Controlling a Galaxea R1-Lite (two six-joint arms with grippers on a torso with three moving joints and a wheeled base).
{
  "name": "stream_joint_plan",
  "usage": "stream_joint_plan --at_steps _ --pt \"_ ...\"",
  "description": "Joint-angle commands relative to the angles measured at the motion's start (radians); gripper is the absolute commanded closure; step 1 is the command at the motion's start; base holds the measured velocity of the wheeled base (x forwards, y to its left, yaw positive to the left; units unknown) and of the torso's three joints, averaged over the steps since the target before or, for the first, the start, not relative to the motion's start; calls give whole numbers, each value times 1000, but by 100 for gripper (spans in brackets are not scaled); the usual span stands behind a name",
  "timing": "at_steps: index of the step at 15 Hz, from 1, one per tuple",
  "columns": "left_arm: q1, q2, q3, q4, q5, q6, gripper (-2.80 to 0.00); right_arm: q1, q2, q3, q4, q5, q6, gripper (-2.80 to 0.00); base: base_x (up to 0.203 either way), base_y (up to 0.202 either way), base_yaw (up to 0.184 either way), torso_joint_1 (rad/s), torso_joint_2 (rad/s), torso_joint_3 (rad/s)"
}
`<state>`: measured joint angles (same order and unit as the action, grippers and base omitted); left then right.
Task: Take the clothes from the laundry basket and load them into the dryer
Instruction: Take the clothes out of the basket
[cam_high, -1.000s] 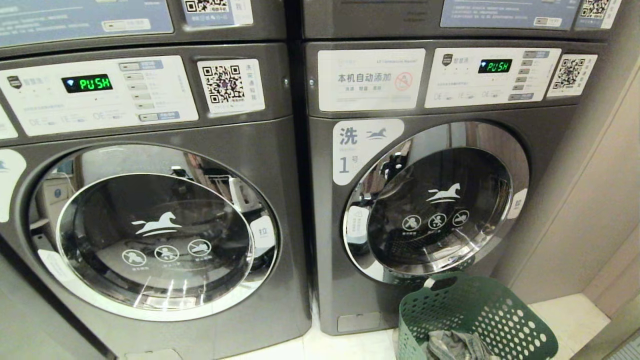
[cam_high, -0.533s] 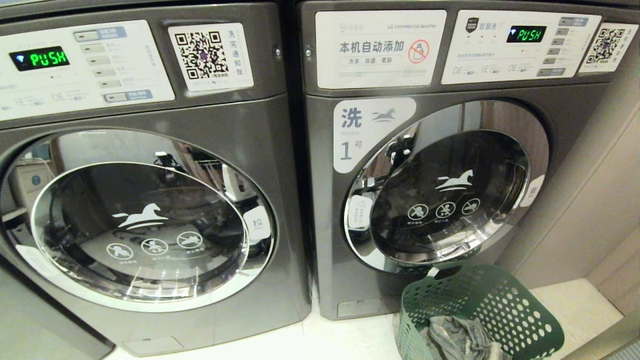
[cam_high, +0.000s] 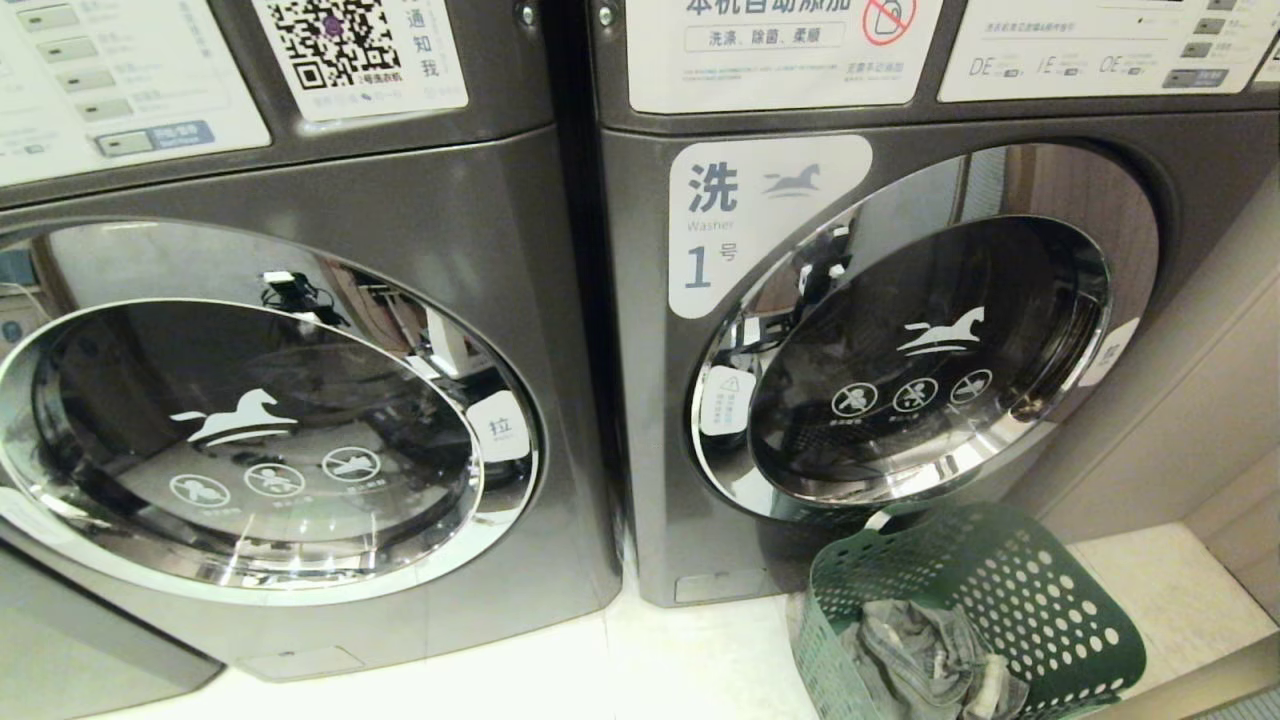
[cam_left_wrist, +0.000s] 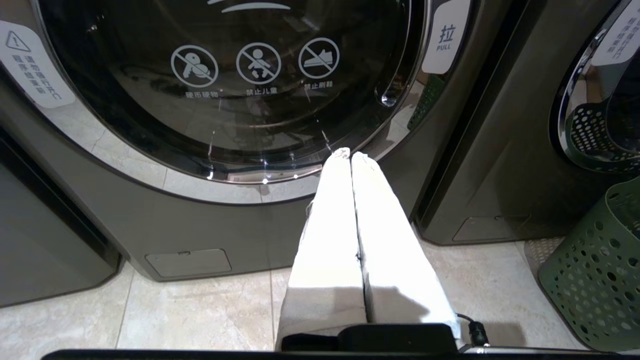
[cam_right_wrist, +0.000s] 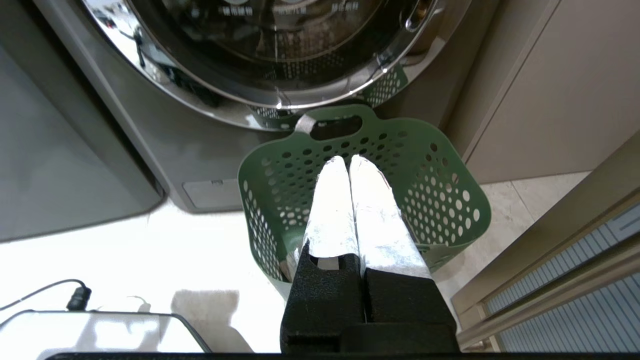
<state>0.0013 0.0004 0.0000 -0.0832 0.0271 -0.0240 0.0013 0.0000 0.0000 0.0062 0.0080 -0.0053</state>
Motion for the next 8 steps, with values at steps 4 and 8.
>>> stream_joint_plan --at_steps 4,8 --pt "0 -1 29 -1 0 -1 0 0 0 0 0 1 -4 0 0 0 0 3 2 -196" --pt "0 -2 29 -1 0 -1 0 0 0 0 0 1 -5 0 0 0 0 2 2 -196"
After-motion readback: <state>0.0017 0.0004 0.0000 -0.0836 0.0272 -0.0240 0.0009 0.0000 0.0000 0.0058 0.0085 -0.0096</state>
